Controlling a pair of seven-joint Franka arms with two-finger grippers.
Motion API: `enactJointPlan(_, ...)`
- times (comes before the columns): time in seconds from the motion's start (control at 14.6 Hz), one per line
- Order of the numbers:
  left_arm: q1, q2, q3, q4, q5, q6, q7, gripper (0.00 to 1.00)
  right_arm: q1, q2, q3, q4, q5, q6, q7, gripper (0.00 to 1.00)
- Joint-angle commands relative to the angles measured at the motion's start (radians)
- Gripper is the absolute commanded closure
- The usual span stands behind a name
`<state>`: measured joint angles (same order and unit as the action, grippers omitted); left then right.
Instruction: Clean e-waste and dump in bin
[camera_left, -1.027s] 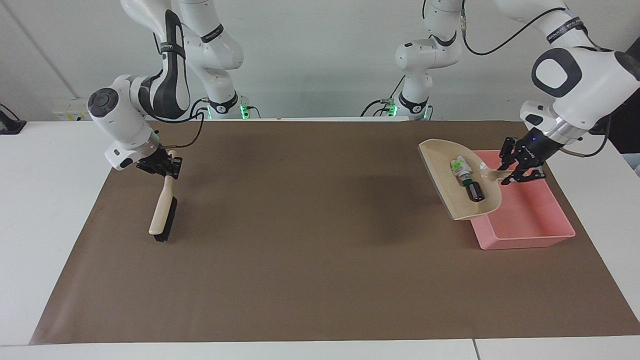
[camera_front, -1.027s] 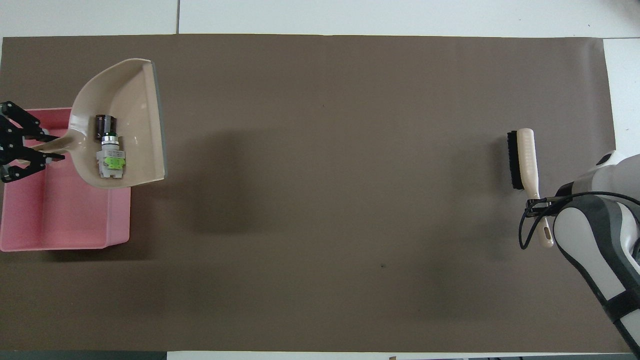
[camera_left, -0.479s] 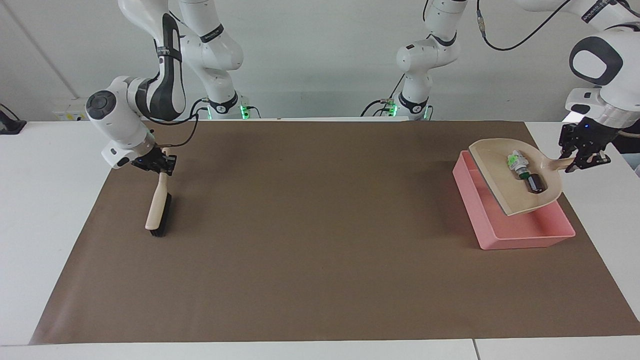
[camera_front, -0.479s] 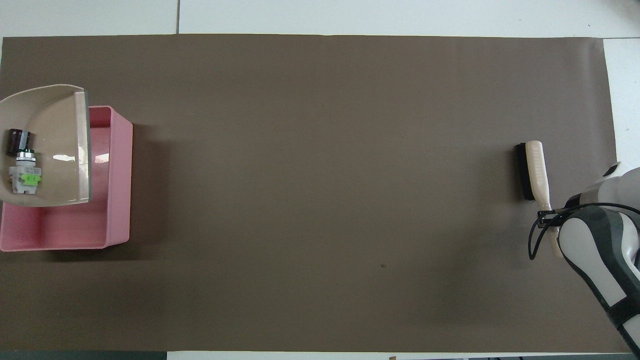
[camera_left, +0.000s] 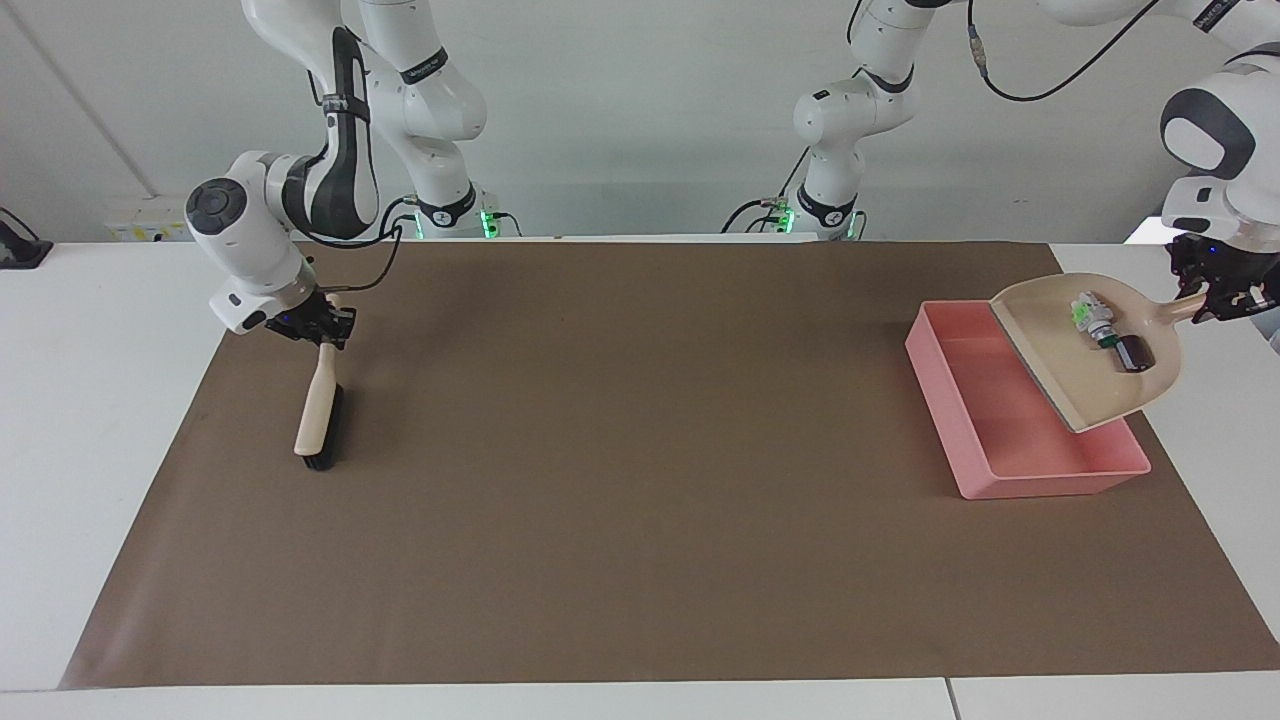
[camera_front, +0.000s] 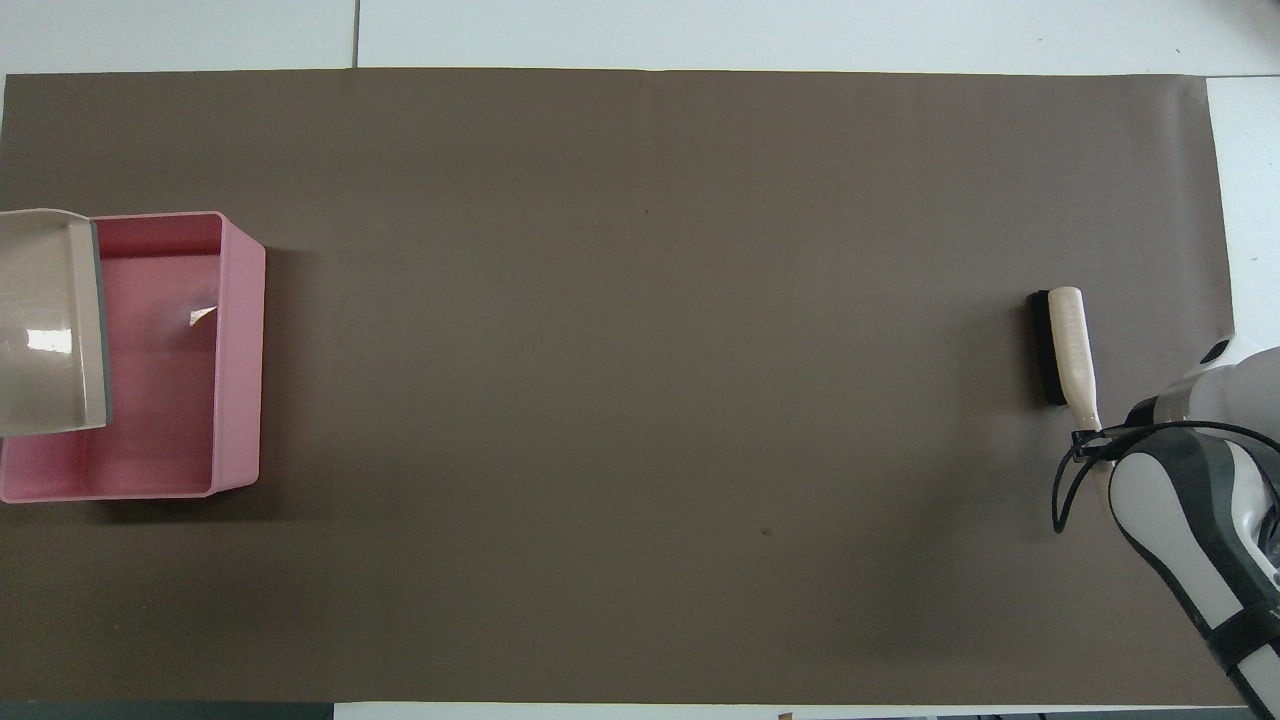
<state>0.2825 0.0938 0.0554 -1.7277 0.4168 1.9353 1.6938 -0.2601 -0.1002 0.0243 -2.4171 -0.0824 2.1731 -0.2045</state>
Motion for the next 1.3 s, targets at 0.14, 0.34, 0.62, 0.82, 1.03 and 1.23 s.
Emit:
enactJointPlan(0.14, 0.0, -0.069, 0.0, -0.176, 0.16, 0.255, -0.048, 1.0, -0.008, -0.03, 0.016, -0.021, -0.019, 0.001, -0.041, 0.0)
enactJointPlan(0.34, -0.034, -0.074, -0.002, -0.193, 0.285, 0.251, -0.142, 1.0, 0.033, -0.03, 0.022, 0.05, -0.014, -0.013, -0.036, 0.0)
enactJointPlan(0.62, -0.071, -0.118, -0.002, -0.28, 0.528, 0.258, -0.34, 1.0, 0.044, -0.029, 0.023, 0.217, 0.0, -0.052, -0.042, 0.0)
enactJointPlan(0.82, -0.078, -0.138, -0.005, -0.315, 0.634, 0.268, -0.419, 1.0, 0.062, -0.038, 0.026, 0.373, 0.0, -0.186, -0.017, 0.0)
enactJointPlan(1.03, -0.089, -0.138, -0.003, -0.316, 0.668, 0.269, -0.421, 1.0, 0.093, -0.009, 0.026, 0.562, 0.0, -0.366, 0.147, 0.0)
enactJointPlan(1.23, -0.091, -0.138, -0.005, -0.312, 0.685, 0.268, -0.421, 1.0, 0.096, 0.055, 0.026, 0.76, 0.026, -0.554, 0.217, 0.0)
